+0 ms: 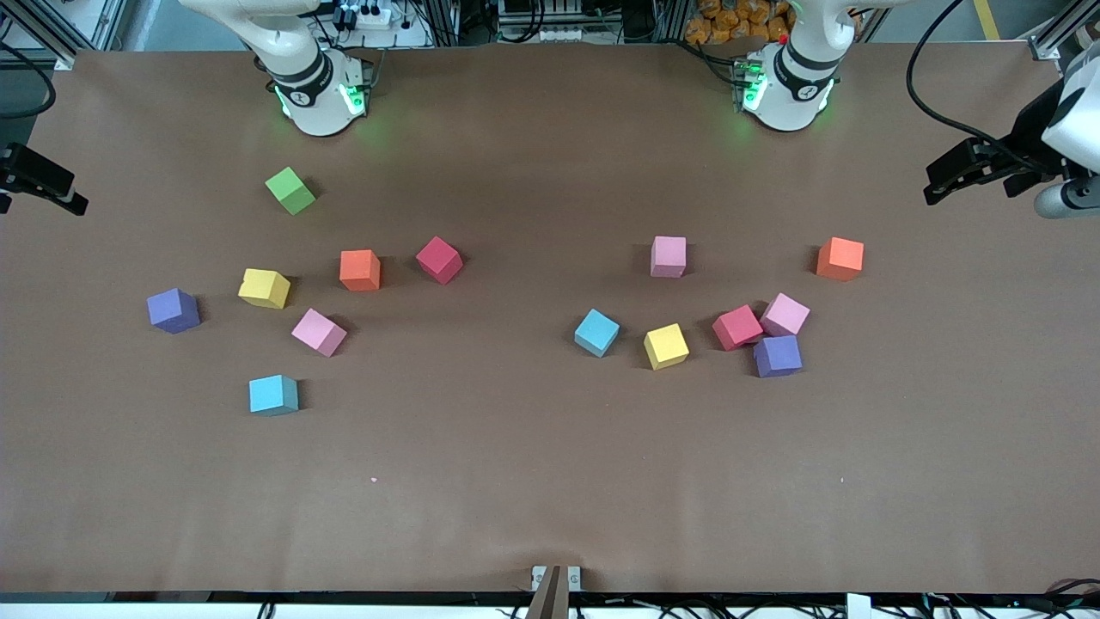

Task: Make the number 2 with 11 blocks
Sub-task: 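Reach the left gripper to the cyan block while the right gripper reaches pink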

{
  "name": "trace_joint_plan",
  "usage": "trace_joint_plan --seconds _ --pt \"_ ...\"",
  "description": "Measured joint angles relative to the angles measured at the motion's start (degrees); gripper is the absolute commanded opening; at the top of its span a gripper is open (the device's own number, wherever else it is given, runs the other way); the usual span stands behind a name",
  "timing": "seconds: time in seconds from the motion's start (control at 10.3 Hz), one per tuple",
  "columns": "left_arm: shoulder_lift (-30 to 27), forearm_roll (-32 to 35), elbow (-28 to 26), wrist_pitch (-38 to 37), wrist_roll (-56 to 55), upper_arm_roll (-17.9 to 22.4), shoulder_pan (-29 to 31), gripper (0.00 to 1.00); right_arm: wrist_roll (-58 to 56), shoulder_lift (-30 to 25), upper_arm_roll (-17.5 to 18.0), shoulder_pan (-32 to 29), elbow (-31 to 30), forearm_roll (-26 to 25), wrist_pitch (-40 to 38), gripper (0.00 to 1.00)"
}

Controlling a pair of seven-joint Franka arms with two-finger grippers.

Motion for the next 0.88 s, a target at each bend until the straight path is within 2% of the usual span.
trace_joint_plan --seconds 0.19,0.49,0.68,0.88 --pt "3.19 -0.39 -0.64 1.82 0.01 -0.6 -0.8 1.0 -0.06 1.61 0.07 0.24 -0.02 0.0 0.09 1.0" --pt "10.84 -1.4 -5.5 11.12 -4.36 -4.97 -5.67 1.0 -0.05 6.4 0.16 1.77 -0.22 -0.04 2.66 1.0" --pt "14.74 -1.53 -9.58 17.96 -19.66 -7.03 -12.14 1.0 -0.04 11.93 0.15 2.03 -0.37 -0.03 6.93 1.0" --pt "19.22 -0.74 -10.65 24.2 -36.91 -7.34 -21.03 1.0 -0.04 16.42 0.16 2.79 -0.29 -0.02 9.12 1.0"
